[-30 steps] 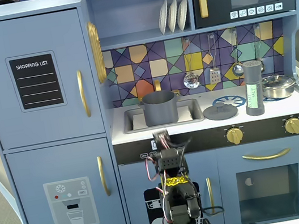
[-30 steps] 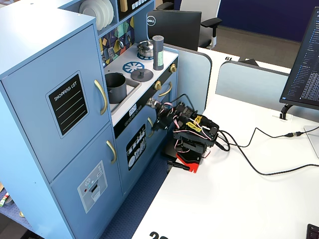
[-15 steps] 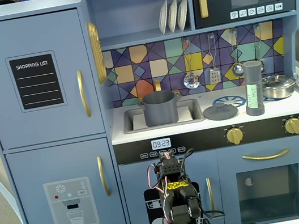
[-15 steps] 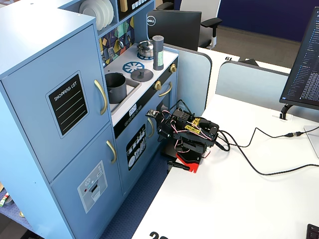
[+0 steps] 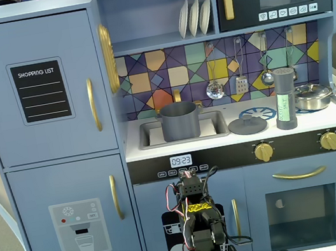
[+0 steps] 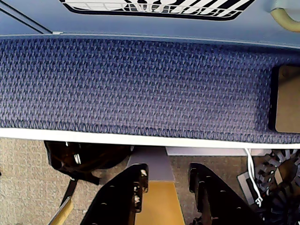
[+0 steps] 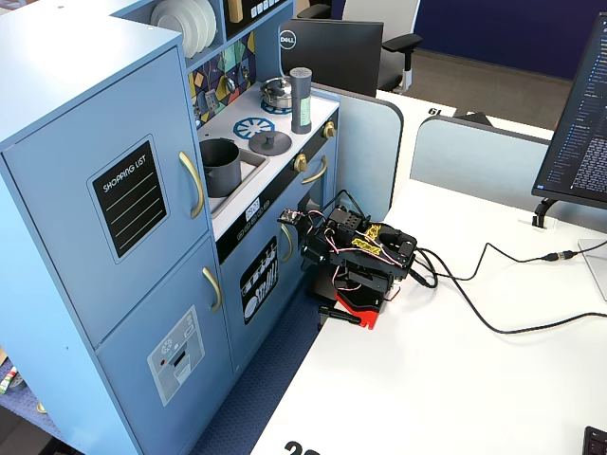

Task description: Put salt in the gray recipient

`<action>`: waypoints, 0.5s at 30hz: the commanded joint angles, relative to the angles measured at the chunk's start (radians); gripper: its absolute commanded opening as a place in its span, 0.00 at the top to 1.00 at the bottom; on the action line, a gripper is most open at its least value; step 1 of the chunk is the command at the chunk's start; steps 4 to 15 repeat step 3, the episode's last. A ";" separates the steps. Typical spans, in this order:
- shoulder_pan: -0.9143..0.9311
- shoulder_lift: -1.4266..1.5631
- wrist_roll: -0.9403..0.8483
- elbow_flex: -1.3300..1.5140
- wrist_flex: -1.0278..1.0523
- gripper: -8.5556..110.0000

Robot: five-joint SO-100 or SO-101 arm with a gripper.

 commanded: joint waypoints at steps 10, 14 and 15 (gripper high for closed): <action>0.020 0.006 -0.017 -0.006 0.005 0.89; 0.020 0.006 -0.017 -0.006 0.005 0.89; 0.020 0.006 -0.017 -0.006 0.005 0.89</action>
